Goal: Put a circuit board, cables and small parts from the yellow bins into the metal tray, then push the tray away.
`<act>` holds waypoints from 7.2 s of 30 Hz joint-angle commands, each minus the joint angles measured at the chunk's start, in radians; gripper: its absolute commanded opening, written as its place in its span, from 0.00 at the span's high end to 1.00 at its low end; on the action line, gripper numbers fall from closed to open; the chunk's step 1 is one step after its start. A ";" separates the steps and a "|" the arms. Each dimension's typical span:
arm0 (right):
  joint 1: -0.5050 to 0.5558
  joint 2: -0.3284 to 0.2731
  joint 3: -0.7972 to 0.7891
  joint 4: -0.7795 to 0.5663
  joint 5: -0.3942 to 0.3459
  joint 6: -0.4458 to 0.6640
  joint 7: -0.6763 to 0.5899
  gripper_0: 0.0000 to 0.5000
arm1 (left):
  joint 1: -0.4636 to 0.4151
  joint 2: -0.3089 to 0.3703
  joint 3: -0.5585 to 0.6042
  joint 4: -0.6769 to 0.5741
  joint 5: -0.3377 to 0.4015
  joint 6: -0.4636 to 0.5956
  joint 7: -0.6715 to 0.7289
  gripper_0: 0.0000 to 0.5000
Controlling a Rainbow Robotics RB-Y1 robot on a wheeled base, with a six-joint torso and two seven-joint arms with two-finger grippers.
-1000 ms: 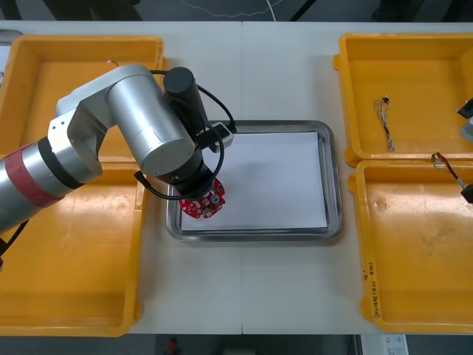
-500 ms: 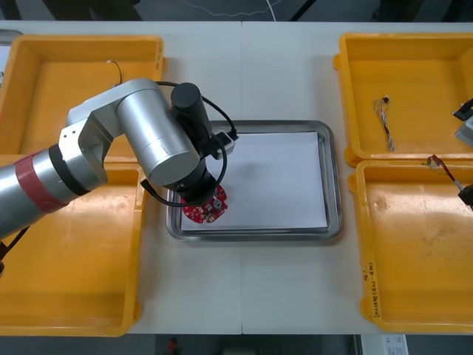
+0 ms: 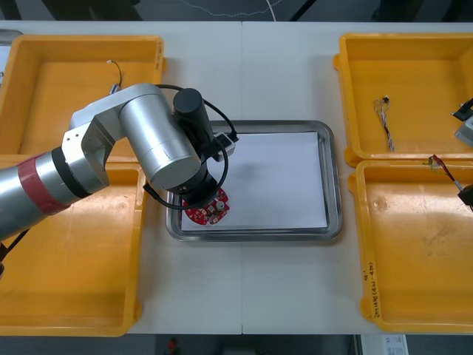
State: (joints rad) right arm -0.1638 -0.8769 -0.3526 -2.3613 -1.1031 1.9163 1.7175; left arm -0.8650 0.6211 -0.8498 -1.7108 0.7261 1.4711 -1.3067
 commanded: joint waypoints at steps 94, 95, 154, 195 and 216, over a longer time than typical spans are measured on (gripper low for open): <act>-0.510 0.253 1.167 0.381 0.483 -0.477 0.393 1.00 | -0.282 0.055 0.515 0.757 0.022 -0.175 -0.410 0.00; -0.508 0.253 1.167 0.396 0.480 -0.487 0.393 1.00 | -0.286 0.049 0.517 0.771 0.019 -0.189 -0.411 0.00; -0.539 0.372 0.687 0.332 0.525 -0.063 0.392 0.00 | -0.316 -0.046 0.489 1.080 0.013 -0.486 -0.488 0.00; -0.801 0.371 0.090 0.783 0.819 0.004 0.330 0.00 | -0.264 -0.050 0.420 1.080 0.038 -0.554 -0.488 0.31; -0.918 0.371 0.030 1.254 0.858 -0.223 0.257 0.00 | -0.264 0.011 0.459 0.996 0.049 -0.437 -0.496 1.00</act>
State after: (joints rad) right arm -1.0305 -0.5062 -0.3019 -1.1262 -0.2488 1.7309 2.0166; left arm -1.1237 0.5891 -0.4099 -0.6543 0.7645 0.9851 -1.6834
